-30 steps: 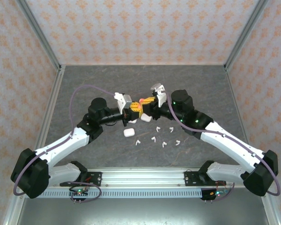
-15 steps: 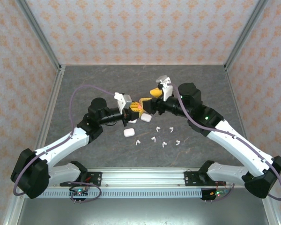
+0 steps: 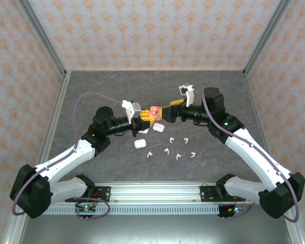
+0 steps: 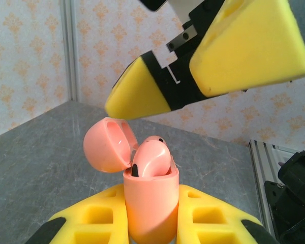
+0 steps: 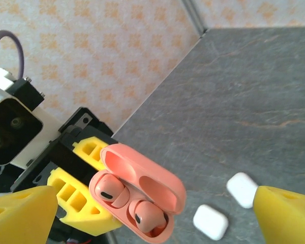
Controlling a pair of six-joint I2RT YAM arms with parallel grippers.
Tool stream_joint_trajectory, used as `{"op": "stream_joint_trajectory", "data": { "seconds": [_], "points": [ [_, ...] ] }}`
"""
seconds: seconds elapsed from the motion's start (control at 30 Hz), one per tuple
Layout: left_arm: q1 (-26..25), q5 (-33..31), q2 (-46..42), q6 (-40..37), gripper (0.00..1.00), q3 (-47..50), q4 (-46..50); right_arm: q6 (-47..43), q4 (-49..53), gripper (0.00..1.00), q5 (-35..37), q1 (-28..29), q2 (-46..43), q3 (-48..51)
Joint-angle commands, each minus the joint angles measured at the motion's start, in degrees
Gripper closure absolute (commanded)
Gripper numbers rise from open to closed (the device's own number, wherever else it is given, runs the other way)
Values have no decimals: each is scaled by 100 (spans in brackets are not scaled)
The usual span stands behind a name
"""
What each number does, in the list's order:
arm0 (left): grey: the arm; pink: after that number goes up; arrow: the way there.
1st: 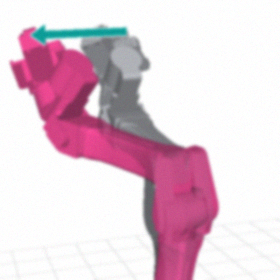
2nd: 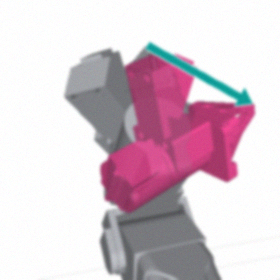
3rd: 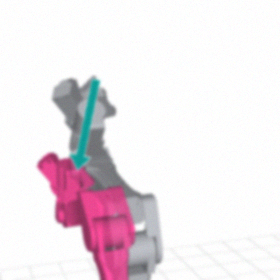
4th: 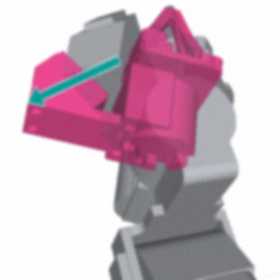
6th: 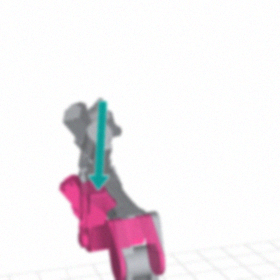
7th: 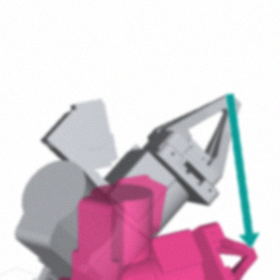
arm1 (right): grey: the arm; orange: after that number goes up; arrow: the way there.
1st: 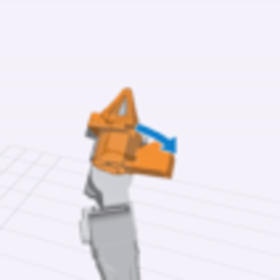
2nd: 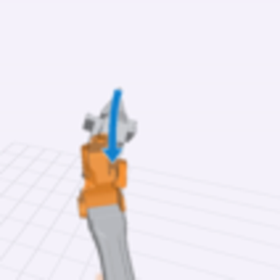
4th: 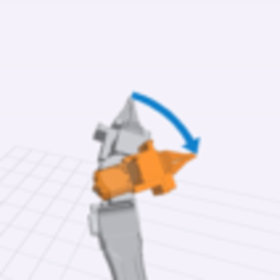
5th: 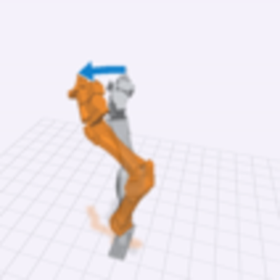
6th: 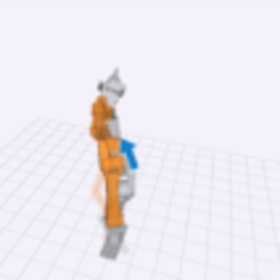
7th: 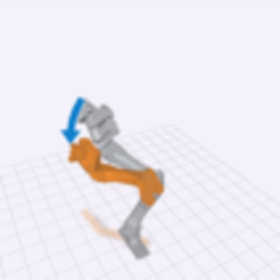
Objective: Insert the wireless bluetooth earbuds into the charging case
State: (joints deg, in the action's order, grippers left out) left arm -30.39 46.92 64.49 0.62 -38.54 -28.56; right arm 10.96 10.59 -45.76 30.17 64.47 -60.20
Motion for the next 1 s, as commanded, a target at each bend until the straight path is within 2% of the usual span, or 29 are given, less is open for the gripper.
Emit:
{"op": "stream_joint_trajectory", "data": {
  "seconds": [0.0, 0.2, 0.47, 0.97],
  "points": [
    [-51, 171, -84, 25, 100, -46, -305, 234, -495, 1, -623, -11, 122, 52],
    [-48, 145, -90, 4, 100, -40, -261, 369, -828, 0, -1015, -4, 282, 61],
    [-54, 109, -78, -3, 100, -50, -239, 350, -837, 8, -1337, 37, 296, 40],
    [-52, 16, -79, -80, 100, -65, -81, 32, -473, 23, -1368, 45, 217, -62]
  ]
}}
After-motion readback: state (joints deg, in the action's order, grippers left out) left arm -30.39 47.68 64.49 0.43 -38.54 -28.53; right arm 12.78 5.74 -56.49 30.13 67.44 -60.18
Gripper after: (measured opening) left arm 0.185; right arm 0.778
